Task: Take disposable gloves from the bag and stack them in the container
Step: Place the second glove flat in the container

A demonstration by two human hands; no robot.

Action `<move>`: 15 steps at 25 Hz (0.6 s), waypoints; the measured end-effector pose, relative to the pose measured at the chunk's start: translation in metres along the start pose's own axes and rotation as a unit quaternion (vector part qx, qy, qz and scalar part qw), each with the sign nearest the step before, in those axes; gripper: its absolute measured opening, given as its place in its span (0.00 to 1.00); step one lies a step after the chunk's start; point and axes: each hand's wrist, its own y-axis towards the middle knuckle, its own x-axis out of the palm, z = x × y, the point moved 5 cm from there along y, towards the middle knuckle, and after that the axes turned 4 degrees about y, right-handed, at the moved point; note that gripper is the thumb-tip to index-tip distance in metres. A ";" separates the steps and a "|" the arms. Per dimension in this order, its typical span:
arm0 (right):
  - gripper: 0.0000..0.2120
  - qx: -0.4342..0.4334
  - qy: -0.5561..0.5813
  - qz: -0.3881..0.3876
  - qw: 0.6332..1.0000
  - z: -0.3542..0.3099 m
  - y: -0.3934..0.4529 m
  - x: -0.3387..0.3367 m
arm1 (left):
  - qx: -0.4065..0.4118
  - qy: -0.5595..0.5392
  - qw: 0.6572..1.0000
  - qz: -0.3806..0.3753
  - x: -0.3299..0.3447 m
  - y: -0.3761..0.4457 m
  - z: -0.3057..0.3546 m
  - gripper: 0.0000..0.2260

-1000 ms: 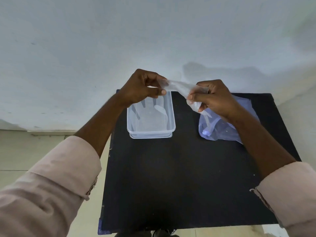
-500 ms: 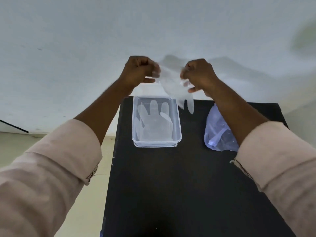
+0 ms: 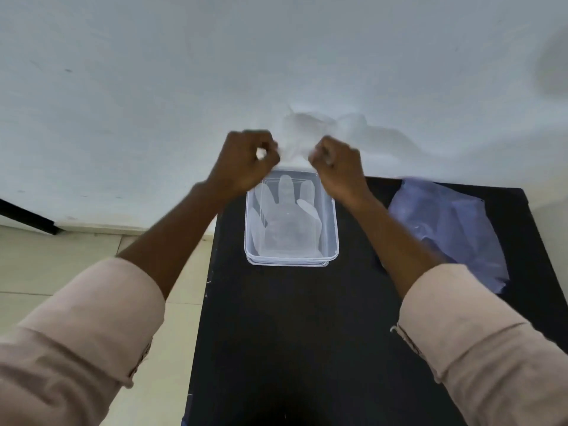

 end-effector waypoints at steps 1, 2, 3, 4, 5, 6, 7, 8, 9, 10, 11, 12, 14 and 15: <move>0.07 0.012 -0.030 -0.046 0.998 0.018 -0.010 0.016 | -0.003 0.043 0.998 -0.048 0.018 -0.012 -0.010 0.09; 0.06 0.026 -0.062 -0.095 0.993 0.034 -0.020 0.032 | -0.016 0.091 0.990 -0.104 0.036 -0.023 -0.019 0.08; 0.04 0.037 -0.101 -0.145 0.984 0.046 -0.029 0.045 | -0.030 0.144 0.976 -0.160 0.053 -0.033 -0.025 0.07; 0.04 0.045 -0.146 -0.192 0.969 0.054 -0.037 0.057 | -0.039 0.198 0.957 -0.209 0.069 -0.042 -0.028 0.07; 0.05 0.046 -0.191 -0.233 0.952 0.057 -0.045 0.066 | -0.040 0.244 0.937 -0.248 0.082 -0.051 -0.029 0.08; 0.07 0.044 -0.228 -0.267 0.935 0.058 -0.052 0.074 | -0.039 0.282 0.917 -0.280 0.092 -0.059 -0.028 0.10; 0.08 0.041 -0.254 -0.293 0.921 0.059 -0.058 0.080 | -0.038 0.315 0.896 -0.310 0.102 -0.066 -0.028 0.11; 0.09 0.041 -0.270 -0.312 0.910 0.060 -0.062 0.084 | -0.037 0.341 0.879 -0.333 0.110 -0.073 -0.029 0.11; 0.10 0.042 -0.282 -0.323 0.902 0.062 -0.066 0.087 | -0.037 0.361 0.863 -0.352 0.116 -0.079 -0.030 0.12; 0.11 0.042 -0.292 -0.330 0.897 0.063 -0.068 0.090 | -0.037 0.376 0.850 -0.366 0.120 -0.083 -0.032 0.12; 0.12 0.041 -0.300 -0.338 0.891 0.064 -0.069 0.091 | -0.038 0.387 0.841 -0.375 0.122 -0.086 -0.034 0.12; 0.13 0.041 -0.307 -0.349 0.884 0.065 -0.071 0.093 | -0.036 0.394 0.835 -0.382 0.122 -0.086 -0.034 0.13; 0.13 0.051 -0.316 -0.382 0.867 0.068 -0.073 0.095 | -0.028 0.396 0.828 -0.396 0.122 -0.085 -0.033 0.13; 0.14 0.061 -0.317 -0.406 0.855 0.069 -0.075 0.097 | -0.025 0.392 0.826 -0.405 0.121 -0.084 -0.034 0.13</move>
